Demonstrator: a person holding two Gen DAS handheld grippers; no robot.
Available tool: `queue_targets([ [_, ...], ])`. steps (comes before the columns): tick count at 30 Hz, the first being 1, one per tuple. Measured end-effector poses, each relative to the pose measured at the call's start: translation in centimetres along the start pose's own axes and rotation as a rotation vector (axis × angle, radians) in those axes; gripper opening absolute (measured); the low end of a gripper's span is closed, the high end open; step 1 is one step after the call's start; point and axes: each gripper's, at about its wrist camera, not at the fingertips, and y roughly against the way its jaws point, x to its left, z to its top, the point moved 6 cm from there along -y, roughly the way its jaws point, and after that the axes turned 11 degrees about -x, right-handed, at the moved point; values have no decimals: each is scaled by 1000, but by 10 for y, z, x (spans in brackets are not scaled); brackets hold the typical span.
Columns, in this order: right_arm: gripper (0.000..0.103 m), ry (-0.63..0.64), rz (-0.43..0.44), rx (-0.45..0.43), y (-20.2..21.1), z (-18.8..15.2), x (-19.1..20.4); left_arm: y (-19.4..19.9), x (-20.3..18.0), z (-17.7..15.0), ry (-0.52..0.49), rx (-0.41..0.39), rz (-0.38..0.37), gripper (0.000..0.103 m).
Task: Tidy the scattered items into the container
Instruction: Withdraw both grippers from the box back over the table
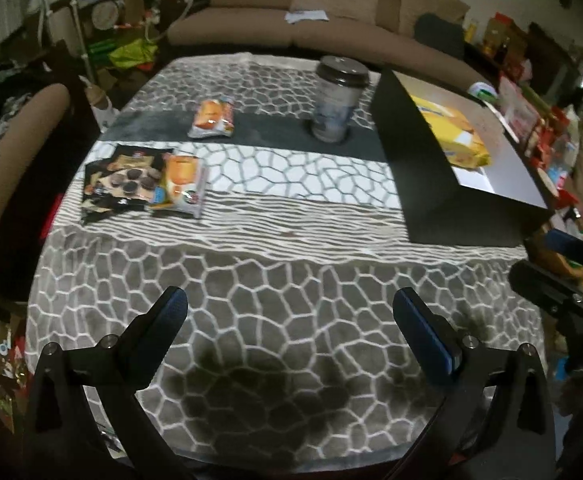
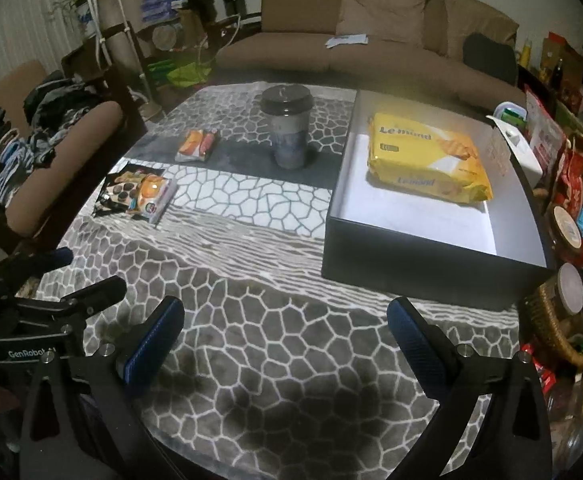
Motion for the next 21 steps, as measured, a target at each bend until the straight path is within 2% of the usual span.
queue_targets([
  [8,103,-36,-27,-18,-13,-6,8,0,30,0,6,-64,105,103],
  [14,103,-65,-27,-19,-28,-7,14,-2,57,3,68,-85,106,103],
  [21,103,-56,-27,-9,-47,-3,28,-12,81,3,81,-81,124,103],
])
